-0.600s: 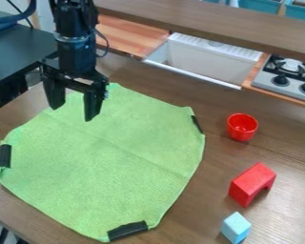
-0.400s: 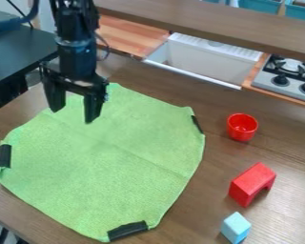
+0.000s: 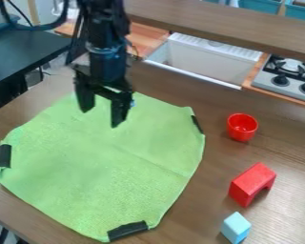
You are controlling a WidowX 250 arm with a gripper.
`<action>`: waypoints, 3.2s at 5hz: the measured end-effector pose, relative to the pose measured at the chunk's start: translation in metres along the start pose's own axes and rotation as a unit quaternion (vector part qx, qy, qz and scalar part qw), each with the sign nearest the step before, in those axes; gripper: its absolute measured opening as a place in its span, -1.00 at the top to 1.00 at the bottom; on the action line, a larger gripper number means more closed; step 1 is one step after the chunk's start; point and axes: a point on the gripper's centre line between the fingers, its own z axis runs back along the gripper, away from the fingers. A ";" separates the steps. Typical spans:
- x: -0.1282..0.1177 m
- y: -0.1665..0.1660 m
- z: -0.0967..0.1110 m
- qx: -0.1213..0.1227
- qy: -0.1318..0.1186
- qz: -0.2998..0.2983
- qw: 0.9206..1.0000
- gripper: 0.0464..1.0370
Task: Move the red object from the table to the top right of the cloth
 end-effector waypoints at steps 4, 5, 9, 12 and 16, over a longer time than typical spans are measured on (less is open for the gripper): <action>0.093 -0.081 -0.020 -0.059 -0.057 -0.017 0.996 -0.93; 0.112 -0.102 -0.025 -0.074 -0.054 -0.019 0.996 -0.93; 0.164 -0.162 -0.027 -0.076 -0.077 -0.034 0.994 -0.93; 0.159 -0.162 -0.059 -0.053 -0.058 -0.042 0.996 -0.93; 0.132 -0.164 -0.052 -0.083 -0.052 -0.052 0.994 0.31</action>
